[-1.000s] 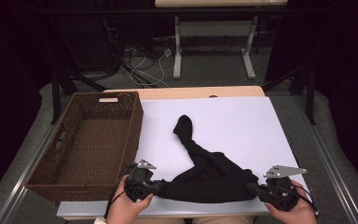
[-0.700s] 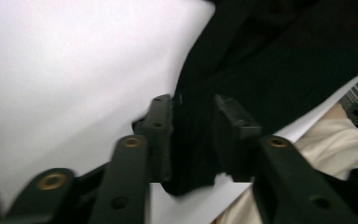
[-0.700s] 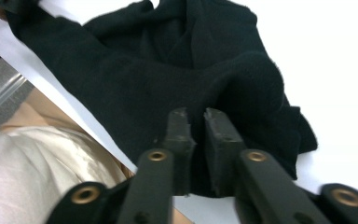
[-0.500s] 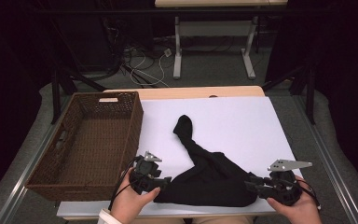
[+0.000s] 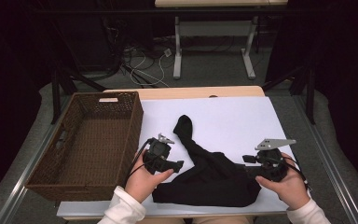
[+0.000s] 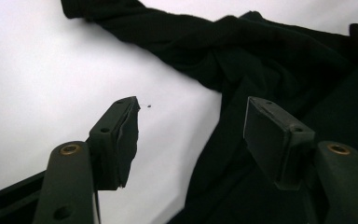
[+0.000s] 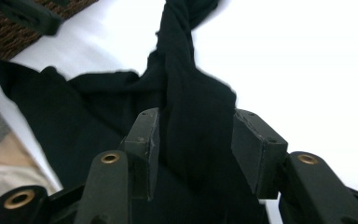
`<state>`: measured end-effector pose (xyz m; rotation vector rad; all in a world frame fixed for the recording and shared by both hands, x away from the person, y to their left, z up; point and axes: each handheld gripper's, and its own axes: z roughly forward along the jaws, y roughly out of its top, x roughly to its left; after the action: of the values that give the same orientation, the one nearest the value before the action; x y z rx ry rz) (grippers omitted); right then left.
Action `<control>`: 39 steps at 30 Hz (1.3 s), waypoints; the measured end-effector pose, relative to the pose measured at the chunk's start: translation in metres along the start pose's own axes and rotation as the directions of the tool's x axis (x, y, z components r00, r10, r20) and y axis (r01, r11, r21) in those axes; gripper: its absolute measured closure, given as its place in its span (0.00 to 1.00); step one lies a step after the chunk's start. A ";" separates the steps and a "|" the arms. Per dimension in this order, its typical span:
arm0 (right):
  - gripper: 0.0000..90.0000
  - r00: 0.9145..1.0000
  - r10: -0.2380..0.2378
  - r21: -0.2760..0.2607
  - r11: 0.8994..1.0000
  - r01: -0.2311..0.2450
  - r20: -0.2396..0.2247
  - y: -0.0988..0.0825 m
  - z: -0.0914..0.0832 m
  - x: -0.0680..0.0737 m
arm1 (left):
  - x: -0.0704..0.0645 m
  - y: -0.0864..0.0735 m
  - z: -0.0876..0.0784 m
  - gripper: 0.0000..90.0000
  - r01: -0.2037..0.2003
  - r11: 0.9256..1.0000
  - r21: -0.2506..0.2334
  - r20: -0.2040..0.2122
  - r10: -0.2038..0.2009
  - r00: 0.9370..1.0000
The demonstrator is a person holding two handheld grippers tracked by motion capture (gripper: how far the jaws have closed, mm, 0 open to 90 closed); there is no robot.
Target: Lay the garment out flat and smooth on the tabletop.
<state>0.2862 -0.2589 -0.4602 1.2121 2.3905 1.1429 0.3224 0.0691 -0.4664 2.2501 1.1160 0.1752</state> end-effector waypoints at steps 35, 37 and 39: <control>0.58 0.999 -0.010 0.218 0.976 0.000 0.043 0.036 0.110 -0.037 | -0.006 0.037 0.082 0.42 0.017 0.994 0.112 0.074 -0.026 0.997; 0.58 0.999 -0.011 0.224 0.974 0.003 0.033 0.035 0.113 -0.037 | -0.009 0.036 0.085 0.44 0.038 0.991 0.130 0.083 -0.049 0.995; 0.58 0.999 -0.019 0.244 0.970 0.010 0.034 0.034 0.116 -0.037 | -0.011 0.036 0.089 0.47 0.039 0.987 0.153 0.086 -0.052 0.995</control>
<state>0.3890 -0.2120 -0.5182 1.2721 2.5662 0.8320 0.3728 0.0032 -0.5154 2.3376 1.1659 -0.0307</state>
